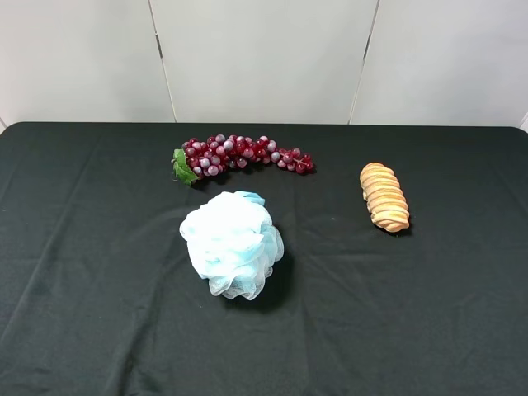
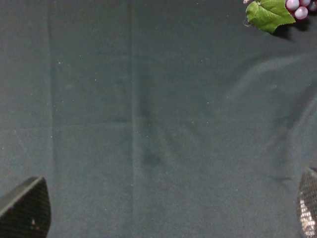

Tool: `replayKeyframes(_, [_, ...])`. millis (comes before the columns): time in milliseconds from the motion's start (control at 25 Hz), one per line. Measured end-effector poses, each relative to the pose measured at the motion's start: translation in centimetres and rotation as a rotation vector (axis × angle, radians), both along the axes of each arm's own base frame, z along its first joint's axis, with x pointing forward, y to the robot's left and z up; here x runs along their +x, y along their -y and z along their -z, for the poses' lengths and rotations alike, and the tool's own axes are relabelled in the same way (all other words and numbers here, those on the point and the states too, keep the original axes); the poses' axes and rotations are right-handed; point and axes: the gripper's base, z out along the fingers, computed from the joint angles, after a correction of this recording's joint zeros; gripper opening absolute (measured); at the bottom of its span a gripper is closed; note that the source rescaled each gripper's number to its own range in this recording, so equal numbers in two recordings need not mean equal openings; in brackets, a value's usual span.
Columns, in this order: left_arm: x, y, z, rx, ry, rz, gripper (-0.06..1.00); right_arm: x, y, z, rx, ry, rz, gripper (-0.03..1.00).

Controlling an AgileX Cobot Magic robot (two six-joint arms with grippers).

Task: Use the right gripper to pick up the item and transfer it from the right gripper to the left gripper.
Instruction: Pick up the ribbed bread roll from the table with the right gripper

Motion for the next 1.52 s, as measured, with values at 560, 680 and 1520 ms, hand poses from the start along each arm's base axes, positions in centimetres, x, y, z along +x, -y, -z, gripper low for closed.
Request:
replayKeyframes(560, [0.0, 0.0, 0.0, 0.000, 0.000, 0.000, 1.00, 8.9, -1.5, 3.0, -0.079, -0.412, -0.090, 1.00])
replayKeyframes(680, [0.0, 0.0, 0.0, 0.000, 0.000, 0.000, 1.00, 10.3, -1.7, 4.0, -0.081, -0.472, -0.093, 1.00])
replayKeyframes(1520, [0.0, 0.0, 0.0, 0.000, 0.000, 0.000, 1.00, 17.6, -4.8, 10.3, -0.058, -0.683, -0.136, 1.00])
